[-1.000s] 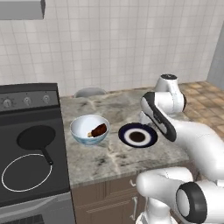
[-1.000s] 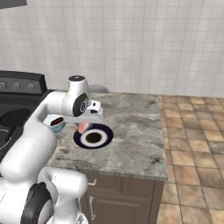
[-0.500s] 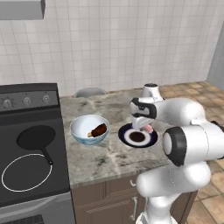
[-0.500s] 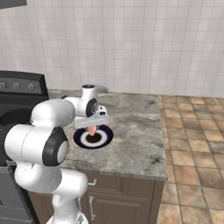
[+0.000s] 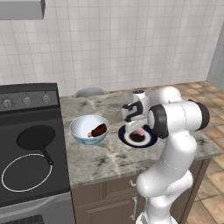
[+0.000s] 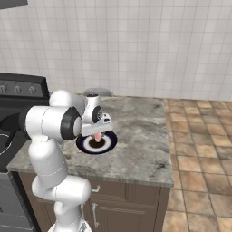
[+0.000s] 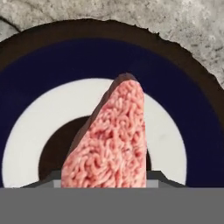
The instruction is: Place one of the steaks on the plate and the other in the bowl. Then place the bowl in the fridge.
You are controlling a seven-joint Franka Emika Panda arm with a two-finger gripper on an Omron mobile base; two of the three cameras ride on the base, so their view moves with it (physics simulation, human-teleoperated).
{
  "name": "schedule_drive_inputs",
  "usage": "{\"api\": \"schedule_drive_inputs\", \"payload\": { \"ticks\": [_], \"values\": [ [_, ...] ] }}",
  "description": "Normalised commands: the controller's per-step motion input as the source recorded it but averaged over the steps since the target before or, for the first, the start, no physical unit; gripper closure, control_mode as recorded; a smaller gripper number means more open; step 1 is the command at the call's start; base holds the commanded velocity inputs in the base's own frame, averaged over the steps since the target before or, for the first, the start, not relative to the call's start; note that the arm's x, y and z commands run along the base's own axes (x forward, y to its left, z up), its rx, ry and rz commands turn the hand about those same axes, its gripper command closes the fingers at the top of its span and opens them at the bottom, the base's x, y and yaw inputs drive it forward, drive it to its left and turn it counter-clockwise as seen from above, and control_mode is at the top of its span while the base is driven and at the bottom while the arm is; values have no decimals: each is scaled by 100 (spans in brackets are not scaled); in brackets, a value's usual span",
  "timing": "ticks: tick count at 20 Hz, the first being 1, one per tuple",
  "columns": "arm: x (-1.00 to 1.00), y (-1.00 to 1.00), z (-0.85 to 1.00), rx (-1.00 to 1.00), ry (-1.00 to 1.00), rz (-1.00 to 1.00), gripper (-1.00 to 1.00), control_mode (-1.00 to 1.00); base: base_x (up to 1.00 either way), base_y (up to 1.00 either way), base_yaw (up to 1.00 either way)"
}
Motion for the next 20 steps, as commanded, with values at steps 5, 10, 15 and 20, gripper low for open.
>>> {"api": "schedule_drive_inputs", "payload": {
  "ticks": [5,10,15,20],
  "values": [
    [0,0,-58,0,2,0,100,-100,0,0,0],
    [0,0,-8,0,0,0,-100,-100,0,0,0],
    [-2,0,11,1,0,-1,-100,-100,0,0,0],
    [-35,-2,82,12,0,-3,-100,-100,0,0,0]
  ]
}}
